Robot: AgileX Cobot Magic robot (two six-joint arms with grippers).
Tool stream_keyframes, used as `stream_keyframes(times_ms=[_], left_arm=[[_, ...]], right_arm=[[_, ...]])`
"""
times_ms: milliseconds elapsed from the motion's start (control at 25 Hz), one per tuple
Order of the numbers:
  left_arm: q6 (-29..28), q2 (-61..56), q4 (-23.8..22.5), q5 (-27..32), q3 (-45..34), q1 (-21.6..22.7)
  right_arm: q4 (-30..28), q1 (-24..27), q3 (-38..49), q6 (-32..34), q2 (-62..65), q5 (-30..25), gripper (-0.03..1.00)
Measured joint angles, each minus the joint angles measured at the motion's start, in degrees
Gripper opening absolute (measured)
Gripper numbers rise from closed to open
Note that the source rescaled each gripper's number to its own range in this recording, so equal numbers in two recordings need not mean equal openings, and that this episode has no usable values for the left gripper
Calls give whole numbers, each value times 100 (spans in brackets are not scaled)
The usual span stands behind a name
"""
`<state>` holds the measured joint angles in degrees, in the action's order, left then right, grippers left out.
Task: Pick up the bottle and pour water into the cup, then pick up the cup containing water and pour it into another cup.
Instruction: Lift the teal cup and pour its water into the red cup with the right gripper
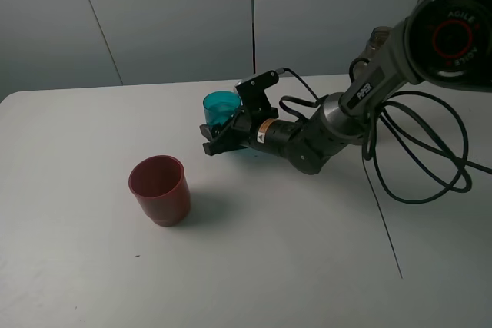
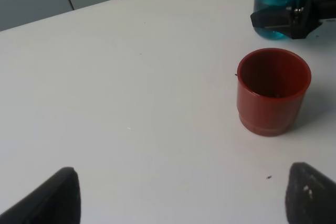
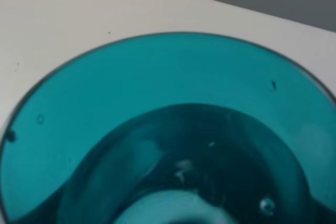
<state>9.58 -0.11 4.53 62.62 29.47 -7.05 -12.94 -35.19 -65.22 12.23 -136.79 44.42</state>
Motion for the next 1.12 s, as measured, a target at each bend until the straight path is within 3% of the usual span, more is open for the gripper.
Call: stream_keyframes(times_ms=[280, 600, 1120], left_arm=[[0, 0, 0, 0, 0, 0], [0, 0, 0, 0, 0, 0], [0, 0, 0, 0, 0, 0]], right_arm=[[0, 16, 0, -26, 0, 0, 8], [-109, 120, 178, -65, 589, -493, 8], [-278, 415, 1680, -367, 2371, -936, 8]])
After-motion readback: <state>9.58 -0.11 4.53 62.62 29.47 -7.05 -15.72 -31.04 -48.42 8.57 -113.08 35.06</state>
